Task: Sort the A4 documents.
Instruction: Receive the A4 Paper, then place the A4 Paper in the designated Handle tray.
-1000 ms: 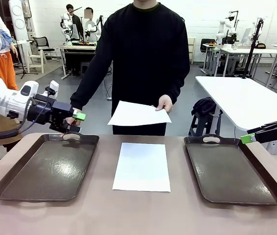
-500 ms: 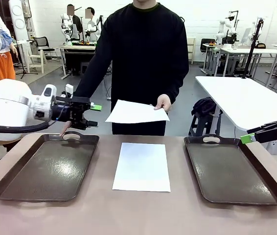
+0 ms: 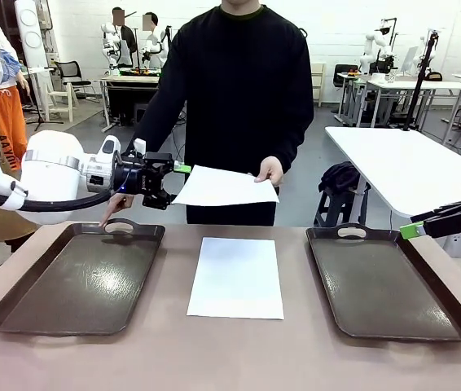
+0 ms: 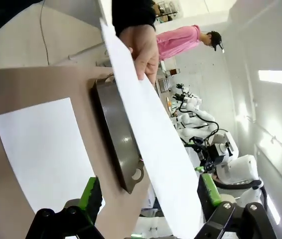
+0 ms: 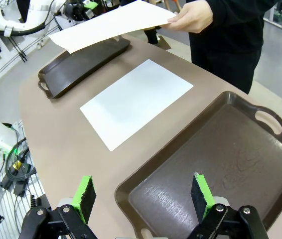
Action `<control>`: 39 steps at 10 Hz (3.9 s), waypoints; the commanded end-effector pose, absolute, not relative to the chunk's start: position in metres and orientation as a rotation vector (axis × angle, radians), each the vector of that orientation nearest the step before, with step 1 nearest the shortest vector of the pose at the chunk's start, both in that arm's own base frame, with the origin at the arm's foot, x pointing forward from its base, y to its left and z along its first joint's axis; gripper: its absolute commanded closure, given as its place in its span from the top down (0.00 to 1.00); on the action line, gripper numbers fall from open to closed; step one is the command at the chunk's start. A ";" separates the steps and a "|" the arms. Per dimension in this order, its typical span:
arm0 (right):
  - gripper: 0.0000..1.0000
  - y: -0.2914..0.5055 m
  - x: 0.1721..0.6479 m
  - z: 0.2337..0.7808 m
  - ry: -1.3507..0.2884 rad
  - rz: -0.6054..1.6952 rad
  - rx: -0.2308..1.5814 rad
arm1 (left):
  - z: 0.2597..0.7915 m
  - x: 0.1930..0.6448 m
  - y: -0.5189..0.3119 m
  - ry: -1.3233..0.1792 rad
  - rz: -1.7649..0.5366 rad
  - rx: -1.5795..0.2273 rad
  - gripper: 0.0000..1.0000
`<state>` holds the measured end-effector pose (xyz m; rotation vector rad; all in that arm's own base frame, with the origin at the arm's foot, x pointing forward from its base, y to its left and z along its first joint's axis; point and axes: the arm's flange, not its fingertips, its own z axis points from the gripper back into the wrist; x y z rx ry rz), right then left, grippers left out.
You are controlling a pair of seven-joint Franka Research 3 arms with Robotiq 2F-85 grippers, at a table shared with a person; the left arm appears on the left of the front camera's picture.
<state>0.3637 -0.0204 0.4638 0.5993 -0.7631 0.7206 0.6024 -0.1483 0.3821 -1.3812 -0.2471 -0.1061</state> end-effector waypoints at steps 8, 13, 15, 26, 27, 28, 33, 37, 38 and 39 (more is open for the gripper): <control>1.00 -0.021 0.369 0.461 -0.791 0.732 0.620 | 0.369 0.619 -0.183 0.046 -0.004 -1.469 1.00; 1.00 -0.021 0.369 0.461 -0.791 0.732 0.620 | 0.367 0.620 -0.179 0.037 -0.007 -1.446 0.53; 1.00 -0.021 0.369 0.461 -0.791 0.732 0.620 | 0.367 0.620 -0.178 0.036 -0.008 -1.447 0.34; 1.00 -0.021 0.369 0.461 -0.791 0.732 0.620 | 0.380 0.609 -0.173 -0.035 -0.158 -1.509 0.00; 1.00 -0.021 0.369 0.461 -0.791 0.732 0.620 | 0.371 0.616 -0.177 -0.003 -0.032 -1.461 0.00; 1.00 -0.021 0.369 0.461 -0.791 0.732 0.620 | 0.371 0.616 -0.177 -0.003 -0.032 -1.461 0.00; 1.00 -0.021 0.369 0.461 -0.791 0.732 0.620 | 0.371 0.616 -0.177 -0.003 -0.032 -1.461 0.00; 1.00 -0.021 0.369 0.461 -0.791 0.732 0.620 | 0.371 0.616 -0.177 -0.003 -0.032 -1.461 0.00; 1.00 -0.021 0.369 0.461 -0.791 0.732 0.620 | 0.371 0.616 -0.177 -0.003 -0.032 -1.461 0.00; 1.00 -0.021 0.369 0.461 -0.791 0.732 0.620 | 0.370 0.615 -0.176 -0.008 -0.051 -1.470 0.01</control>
